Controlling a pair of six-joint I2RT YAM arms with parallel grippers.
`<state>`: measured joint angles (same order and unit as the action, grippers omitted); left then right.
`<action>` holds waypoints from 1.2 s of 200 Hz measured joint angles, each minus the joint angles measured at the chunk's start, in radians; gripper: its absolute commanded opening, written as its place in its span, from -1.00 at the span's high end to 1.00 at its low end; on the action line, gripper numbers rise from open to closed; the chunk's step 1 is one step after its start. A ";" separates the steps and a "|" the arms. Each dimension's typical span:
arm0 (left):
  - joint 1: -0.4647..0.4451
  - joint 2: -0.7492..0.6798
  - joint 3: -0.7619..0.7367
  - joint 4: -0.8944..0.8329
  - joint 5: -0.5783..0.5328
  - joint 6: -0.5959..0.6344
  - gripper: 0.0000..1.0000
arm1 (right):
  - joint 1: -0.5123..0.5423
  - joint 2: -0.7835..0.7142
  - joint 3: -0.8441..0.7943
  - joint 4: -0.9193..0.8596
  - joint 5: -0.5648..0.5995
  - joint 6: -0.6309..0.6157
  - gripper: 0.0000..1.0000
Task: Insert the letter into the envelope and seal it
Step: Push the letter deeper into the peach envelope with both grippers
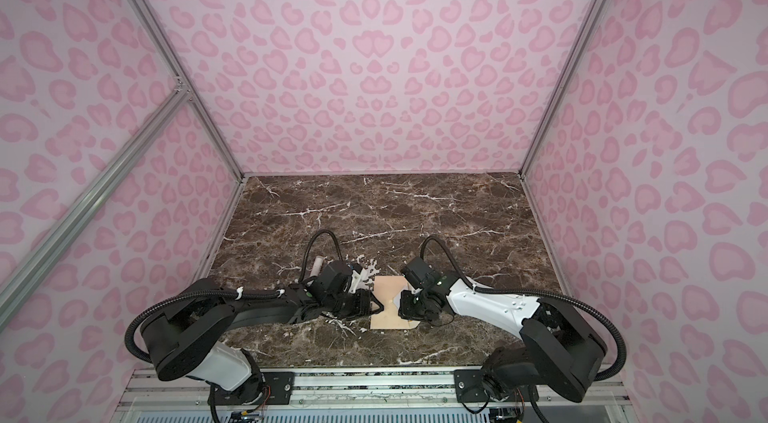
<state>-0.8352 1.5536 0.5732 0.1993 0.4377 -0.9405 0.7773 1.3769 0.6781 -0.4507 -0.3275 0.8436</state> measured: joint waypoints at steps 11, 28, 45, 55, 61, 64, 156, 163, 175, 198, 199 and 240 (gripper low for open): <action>-0.002 0.000 0.000 0.001 0.000 0.000 -0.12 | 0.003 0.003 0.000 0.005 -0.007 0.002 0.17; -0.003 0.002 0.000 0.004 0.000 0.000 -0.12 | 0.008 0.005 0.001 0.014 -0.011 0.012 0.13; -0.003 0.002 0.000 0.004 0.000 0.000 -0.12 | 0.009 0.008 0.002 0.023 -0.014 0.020 0.09; -0.003 0.002 0.000 0.004 0.000 0.000 -0.12 | 0.011 0.008 0.005 0.031 -0.016 0.029 0.05; -0.003 0.002 0.000 0.004 0.000 0.000 -0.12 | 0.013 0.008 0.006 0.034 -0.017 0.028 0.04; -0.003 0.002 0.000 0.004 0.000 0.000 -0.12 | 0.013 0.008 0.008 0.034 -0.017 0.028 0.03; 0.016 0.000 0.063 -0.101 -0.029 0.038 -0.15 | -0.040 -0.006 0.082 -0.071 0.081 -0.031 -0.10; 0.019 0.000 0.068 -0.107 -0.031 0.046 -0.15 | -0.045 0.001 0.085 -0.071 0.085 -0.037 -0.10; 0.026 0.000 0.074 -0.112 -0.031 0.049 -0.15 | -0.052 0.016 0.092 -0.069 0.084 -0.043 -0.11; 0.038 0.002 0.083 -0.123 -0.032 0.056 -0.15 | -0.062 0.054 0.099 -0.051 0.076 -0.049 -0.10; 0.038 0.003 0.083 -0.123 -0.032 0.056 -0.15 | -0.063 0.055 0.099 -0.051 0.075 -0.049 -0.10; 0.051 0.034 0.092 -0.119 -0.023 0.065 -0.14 | -0.065 0.107 0.104 -0.005 0.064 -0.048 -0.03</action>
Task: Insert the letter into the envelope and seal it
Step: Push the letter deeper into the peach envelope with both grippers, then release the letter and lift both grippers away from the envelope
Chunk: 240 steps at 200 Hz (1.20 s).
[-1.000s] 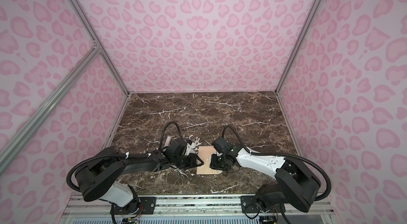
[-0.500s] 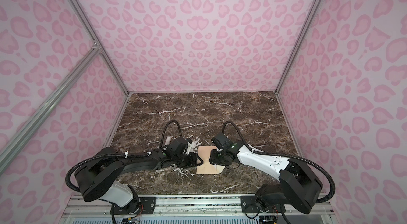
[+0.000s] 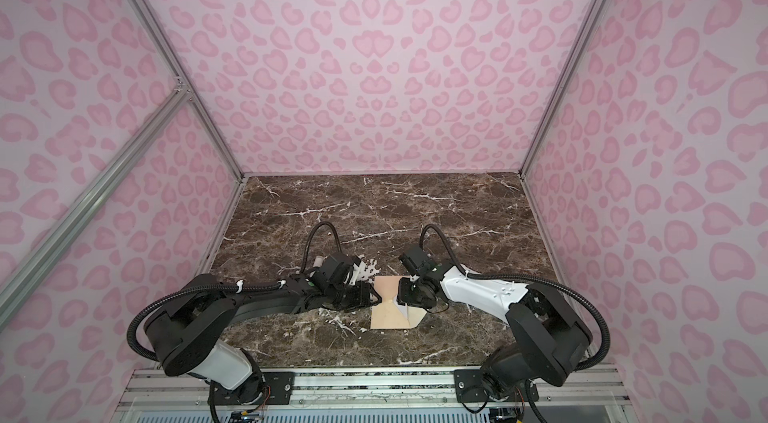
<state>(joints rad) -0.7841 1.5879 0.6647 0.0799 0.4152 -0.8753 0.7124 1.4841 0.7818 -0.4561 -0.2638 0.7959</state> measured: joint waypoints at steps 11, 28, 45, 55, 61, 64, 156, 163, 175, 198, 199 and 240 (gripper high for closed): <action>0.002 0.006 0.002 0.006 0.007 0.005 -0.13 | 0.000 0.006 0.000 0.012 -0.003 0.005 -0.01; 0.002 0.019 0.007 0.021 0.016 0.006 -0.13 | 0.000 0.016 0.000 0.034 -0.018 0.013 0.03; 0.003 0.027 0.009 0.031 0.024 0.006 -0.11 | 0.000 0.024 -0.002 0.055 -0.029 0.024 0.07; 0.003 0.030 0.010 0.033 0.026 0.006 -0.11 | 0.001 0.027 -0.004 0.063 -0.033 0.029 0.08; 0.003 0.032 0.010 0.037 0.030 0.006 -0.11 | 0.002 0.027 -0.004 0.068 -0.033 0.034 0.08; 0.003 0.032 0.011 0.039 0.030 0.006 -0.11 | 0.002 0.028 -0.004 0.070 -0.034 0.034 0.09; 0.003 0.050 -0.001 0.097 0.053 0.005 -0.08 | 0.035 0.058 0.026 0.091 -0.043 0.043 0.06; 0.003 0.050 -0.002 0.101 0.054 0.005 -0.08 | 0.037 0.060 0.029 0.090 -0.042 0.043 0.06; 0.003 0.050 -0.003 0.102 0.055 0.005 -0.08 | 0.038 0.064 0.033 0.090 -0.039 0.043 0.05; 0.005 0.049 -0.008 0.109 0.056 0.005 -0.10 | 0.038 0.065 0.036 0.080 -0.031 0.043 0.01; 0.005 0.049 -0.009 0.109 0.056 0.005 -0.10 | 0.038 0.065 0.037 0.079 -0.031 0.043 0.01; 0.019 0.029 -0.007 0.079 0.048 0.013 -0.16 | 0.038 0.053 0.052 0.045 -0.011 0.034 -0.04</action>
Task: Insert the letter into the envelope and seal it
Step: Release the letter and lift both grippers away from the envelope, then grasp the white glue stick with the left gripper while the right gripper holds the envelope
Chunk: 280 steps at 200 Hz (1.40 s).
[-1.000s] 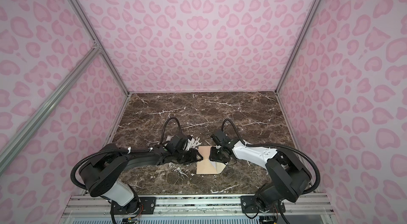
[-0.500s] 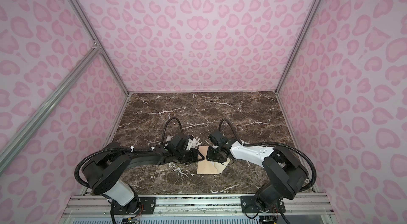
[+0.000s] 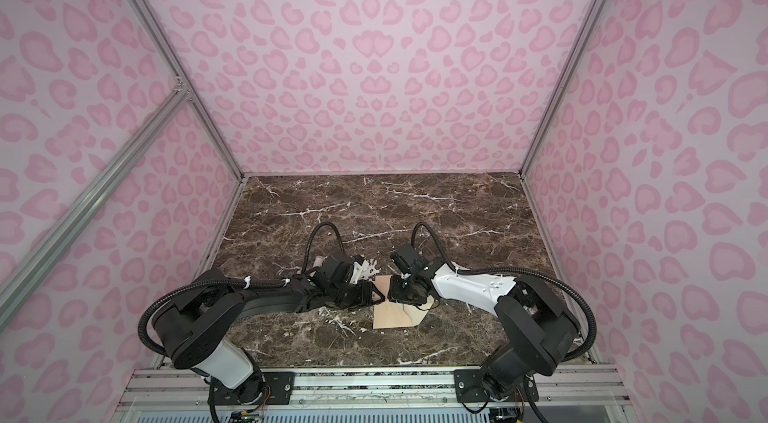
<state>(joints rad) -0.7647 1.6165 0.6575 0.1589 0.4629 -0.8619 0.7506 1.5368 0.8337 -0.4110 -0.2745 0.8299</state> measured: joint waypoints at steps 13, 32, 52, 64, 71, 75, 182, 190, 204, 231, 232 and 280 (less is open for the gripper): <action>0.006 -0.011 0.005 -0.020 0.000 0.003 -0.17 | 0.000 -0.010 0.003 -0.010 0.018 -0.003 -0.06; 0.012 -0.033 0.012 -0.046 -0.008 0.018 -0.18 | 0.000 -0.030 0.012 -0.032 0.026 -0.011 -0.08; 0.024 -0.069 0.015 -0.082 -0.016 0.029 -0.19 | -0.007 -0.059 0.018 -0.056 0.039 -0.019 -0.09; 0.036 -0.097 0.016 -0.112 -0.027 0.043 -0.20 | -0.014 -0.077 0.020 -0.066 0.043 -0.023 -0.09; 0.043 -0.117 0.016 -0.132 -0.033 0.048 -0.21 | -0.019 -0.089 0.021 -0.072 0.048 -0.029 -0.08; 0.046 -0.131 0.018 -0.146 -0.039 0.053 -0.21 | -0.023 -0.097 0.021 -0.076 0.051 -0.029 -0.08; 0.238 -0.510 0.092 -0.580 -0.273 0.236 -0.32 | 0.015 -0.305 -0.156 0.084 0.089 -0.088 -0.05; 0.251 -0.512 0.106 -0.611 -0.296 0.251 -0.33 | 0.039 -0.324 -0.169 0.114 0.105 -0.101 -0.04; 0.268 -0.507 0.128 -0.660 -0.348 0.281 -0.35 | 0.086 -0.360 -0.195 0.175 0.144 -0.131 -0.03; 0.302 -0.441 0.169 -0.728 -0.403 0.343 -0.36 | 0.181 -0.416 -0.252 0.309 0.204 -0.208 0.00; 0.305 -0.434 0.172 -0.732 -0.406 0.347 -0.36 | 0.186 -0.418 -0.256 0.315 0.205 -0.212 0.00; 0.367 -0.203 0.263 -0.792 -0.434 0.443 -0.29 | 0.324 -0.454 -0.343 0.539 0.201 -0.382 0.03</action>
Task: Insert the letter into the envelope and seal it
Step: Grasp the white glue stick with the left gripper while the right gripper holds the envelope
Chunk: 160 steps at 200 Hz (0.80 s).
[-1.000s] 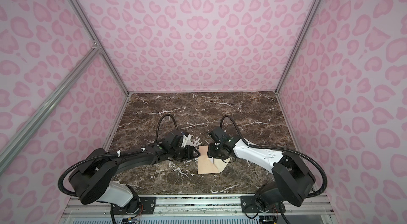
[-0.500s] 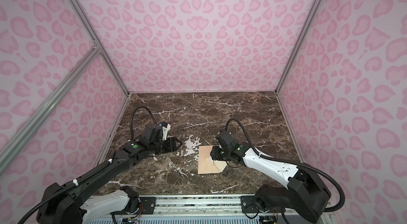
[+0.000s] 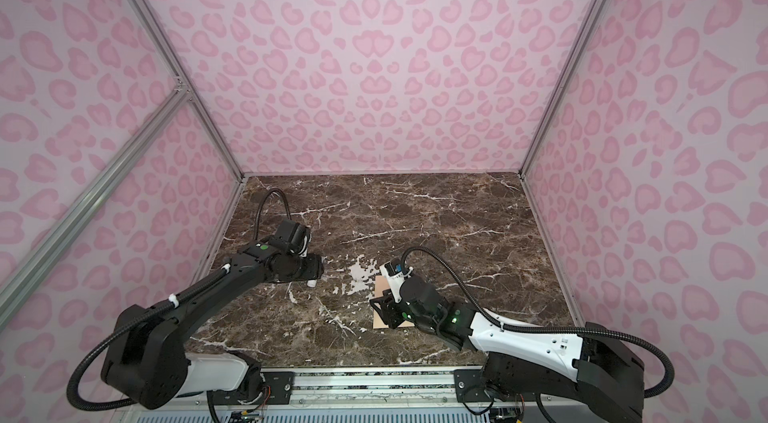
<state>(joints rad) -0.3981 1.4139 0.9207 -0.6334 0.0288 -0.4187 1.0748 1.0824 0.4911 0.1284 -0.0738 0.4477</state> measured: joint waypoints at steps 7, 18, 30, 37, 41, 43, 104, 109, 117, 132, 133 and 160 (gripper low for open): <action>0.006 0.027 0.015 -0.002 0.000 0.008 -0.29 | 0.019 0.001 -0.005 0.022 -0.010 -0.022 0.03; 0.014 0.068 0.042 -0.004 0.001 0.027 -0.28 | 0.043 0.007 -0.007 0.045 -0.010 -0.049 0.03; 0.021 0.114 0.071 -0.004 0.002 0.042 -0.25 | 0.066 0.020 -0.007 0.065 -0.010 -0.074 0.04; 0.026 0.142 0.089 -0.008 0.002 0.055 -0.24 | 0.075 0.029 -0.006 0.071 -0.010 -0.084 0.04; 0.028 0.158 0.098 -0.008 0.002 0.059 -0.23 | 0.079 0.033 -0.006 0.074 -0.009 -0.091 0.03; 0.030 0.166 0.103 -0.009 0.001 0.063 -0.23 | 0.082 0.036 -0.005 0.074 -0.009 -0.093 0.03; 0.049 0.317 0.188 -0.061 -0.025 0.124 -0.05 | 0.110 0.069 -0.007 0.082 0.006 -0.118 0.03; 0.049 0.321 0.192 -0.067 -0.025 0.128 -0.04 | 0.110 0.069 -0.008 0.082 0.007 -0.118 0.03; 0.049 0.325 0.197 -0.073 -0.025 0.131 -0.01 | 0.110 0.069 -0.011 0.084 0.011 -0.119 0.03; 0.049 0.330 0.210 -0.082 -0.025 0.139 0.04 | 0.110 0.069 -0.016 0.082 0.021 -0.119 0.03; 0.049 0.330 0.211 -0.082 -0.025 0.139 0.04 | 0.110 0.069 -0.016 0.083 0.021 -0.119 0.03; 0.050 0.357 0.251 -0.097 -0.025 0.152 0.13 | 0.110 0.072 -0.018 0.083 0.029 -0.119 0.02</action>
<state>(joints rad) -0.3477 1.7714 1.1717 -0.7303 0.0040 -0.2665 1.1847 1.1545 0.4736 0.2111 -0.0452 0.3286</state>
